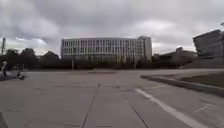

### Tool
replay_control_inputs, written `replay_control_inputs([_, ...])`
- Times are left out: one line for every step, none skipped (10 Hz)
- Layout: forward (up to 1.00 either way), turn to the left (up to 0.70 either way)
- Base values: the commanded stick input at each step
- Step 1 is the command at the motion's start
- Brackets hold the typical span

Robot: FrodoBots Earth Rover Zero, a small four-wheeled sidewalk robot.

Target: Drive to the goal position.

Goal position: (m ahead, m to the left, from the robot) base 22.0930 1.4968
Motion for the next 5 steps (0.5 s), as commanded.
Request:
replay_control_inputs([1.0, 0.0])
replay_control_inputs([1.0, 0.0])
replay_control_inputs([1.0, 0.0])
replay_control_inputs([1.0, 0.0])
replay_control_inputs([1.0, 0.0])
